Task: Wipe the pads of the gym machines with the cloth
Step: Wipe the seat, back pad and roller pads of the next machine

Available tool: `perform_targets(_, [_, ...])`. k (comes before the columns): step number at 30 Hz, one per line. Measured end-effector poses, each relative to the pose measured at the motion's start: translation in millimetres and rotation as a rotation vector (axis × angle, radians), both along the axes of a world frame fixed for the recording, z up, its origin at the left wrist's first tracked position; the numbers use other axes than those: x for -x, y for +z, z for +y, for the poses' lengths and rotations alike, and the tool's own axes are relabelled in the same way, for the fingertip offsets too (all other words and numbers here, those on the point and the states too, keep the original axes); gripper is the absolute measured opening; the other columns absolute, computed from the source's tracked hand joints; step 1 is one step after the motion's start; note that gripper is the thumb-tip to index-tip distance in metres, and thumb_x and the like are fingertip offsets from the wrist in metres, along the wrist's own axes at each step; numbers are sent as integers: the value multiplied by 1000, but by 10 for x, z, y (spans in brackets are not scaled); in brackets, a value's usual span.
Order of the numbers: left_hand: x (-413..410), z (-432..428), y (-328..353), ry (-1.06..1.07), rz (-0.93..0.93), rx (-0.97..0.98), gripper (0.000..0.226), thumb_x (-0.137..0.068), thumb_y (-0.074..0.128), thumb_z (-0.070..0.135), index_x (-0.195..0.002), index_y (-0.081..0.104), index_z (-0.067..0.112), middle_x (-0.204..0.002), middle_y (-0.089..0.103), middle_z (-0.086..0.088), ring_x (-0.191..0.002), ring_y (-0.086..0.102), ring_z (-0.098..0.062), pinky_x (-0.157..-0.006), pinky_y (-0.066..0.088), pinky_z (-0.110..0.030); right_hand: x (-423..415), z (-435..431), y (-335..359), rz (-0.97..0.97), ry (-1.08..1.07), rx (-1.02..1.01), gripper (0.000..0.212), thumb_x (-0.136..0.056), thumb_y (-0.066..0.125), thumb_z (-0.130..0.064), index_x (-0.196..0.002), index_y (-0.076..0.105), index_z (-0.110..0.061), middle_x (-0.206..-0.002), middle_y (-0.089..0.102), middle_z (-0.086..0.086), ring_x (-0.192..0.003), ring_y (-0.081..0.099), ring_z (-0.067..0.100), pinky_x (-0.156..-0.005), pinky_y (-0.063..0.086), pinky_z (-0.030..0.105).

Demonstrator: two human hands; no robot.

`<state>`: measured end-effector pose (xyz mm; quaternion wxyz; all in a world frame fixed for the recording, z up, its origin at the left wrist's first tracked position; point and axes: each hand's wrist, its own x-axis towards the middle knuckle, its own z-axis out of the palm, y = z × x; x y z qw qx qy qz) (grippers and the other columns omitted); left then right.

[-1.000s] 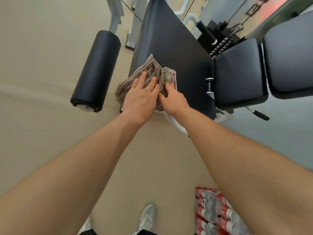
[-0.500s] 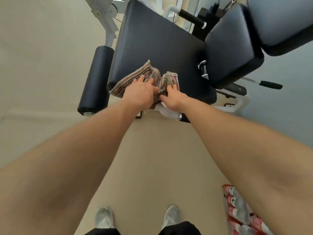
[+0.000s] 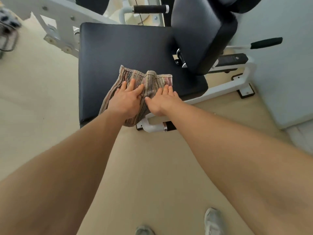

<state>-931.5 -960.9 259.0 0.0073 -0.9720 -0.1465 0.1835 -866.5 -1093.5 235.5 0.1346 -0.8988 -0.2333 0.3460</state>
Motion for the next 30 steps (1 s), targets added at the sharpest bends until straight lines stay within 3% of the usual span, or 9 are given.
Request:
perform_targets(5, [-401,203,-144,-35,12,-47,55,-108,12,45,-160,-3,36,-170,-10,-2,-156,-7,-29,-126,2,-45,-372,184,-82,18,-147,-36,76,-105,20,-47,-158,-12,-3,-166,-21,19,-153,-21,33,-126,-8,46])
perform_targets(13, [-1060,430,-340,5,-107,-101,55,-106,9,48,-159,-2,41,-169,-8,8,-156,-9,-19,-125,-3,-39,-977,412,-449,-170,-136,-104,82,-103,13,-59,-157,-16,-5,-164,-25,18,-152,-24,31,-124,-11,45])
perform_targets(23, [-1756,643,-458,135,-185,-120,55,-106,11,48,-159,0,41,-169,-6,9,-156,-8,-18,-126,-1,-39,-1798,891,-512,-320,-43,-39,77,-104,8,-56,-158,-9,-4,-167,-17,18,-154,-19,29,-126,-7,45])
perform_targets(30, [-2239,857,-538,215,-211,-124,56,-106,12,48,-160,1,40,-169,-7,8,-156,-9,-18,-126,-3,-39,-2328,1215,-528,-312,-16,-16,76,-104,9,-56,-158,-11,-6,-167,-19,16,-155,-17,29,-126,-6,45])
